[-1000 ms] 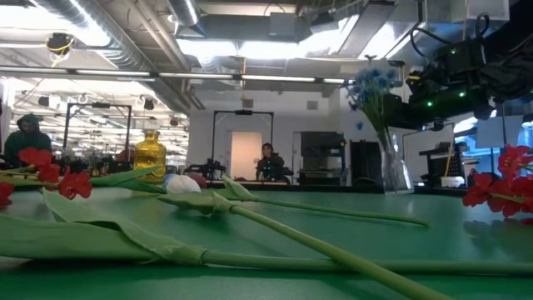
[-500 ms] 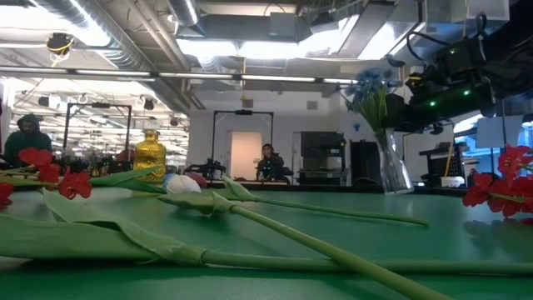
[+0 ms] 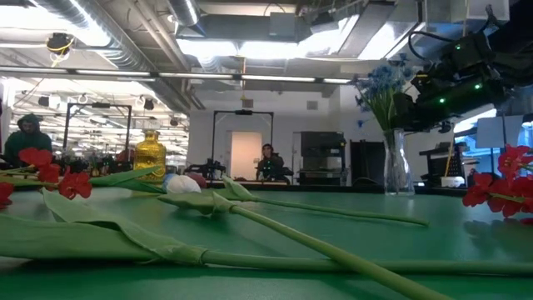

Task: Sort flowers into vase by color
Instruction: Put the light blue flowers into the transparent vase

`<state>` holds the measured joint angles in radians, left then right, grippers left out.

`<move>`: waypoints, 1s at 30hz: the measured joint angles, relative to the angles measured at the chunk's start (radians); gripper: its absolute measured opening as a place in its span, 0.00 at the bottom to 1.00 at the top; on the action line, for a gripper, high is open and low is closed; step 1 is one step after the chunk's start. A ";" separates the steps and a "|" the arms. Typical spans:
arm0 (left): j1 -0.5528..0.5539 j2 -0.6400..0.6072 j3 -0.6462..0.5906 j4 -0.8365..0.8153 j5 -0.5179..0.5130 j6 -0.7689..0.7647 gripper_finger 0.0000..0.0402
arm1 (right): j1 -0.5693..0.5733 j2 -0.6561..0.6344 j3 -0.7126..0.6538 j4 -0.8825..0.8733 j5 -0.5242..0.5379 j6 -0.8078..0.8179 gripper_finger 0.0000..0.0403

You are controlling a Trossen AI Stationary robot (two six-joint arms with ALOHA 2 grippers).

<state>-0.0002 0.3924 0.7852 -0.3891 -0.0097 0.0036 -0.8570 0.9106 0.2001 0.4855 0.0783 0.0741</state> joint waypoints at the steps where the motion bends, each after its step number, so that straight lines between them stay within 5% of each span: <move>1: 0.000 0.000 0.000 0.000 0.000 0.000 0.00 | 0.000 -0.011 0.000 -0.018 -0.001 0.000 0.26; 16: 0.000 0.000 0.000 0.000 0.000 0.000 0.00 | 0.000 -0.175 -0.003 -0.222 -0.075 0.002 0.28; 30: 0.000 0.000 0.000 0.000 0.000 0.000 0.00 | -0.001 -0.189 -0.003 -0.236 -0.040 0.005 0.64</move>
<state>-0.0005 0.3924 0.7852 -0.3889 -0.0097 0.0036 -0.8577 0.7216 0.1967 0.2492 0.0383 0.0787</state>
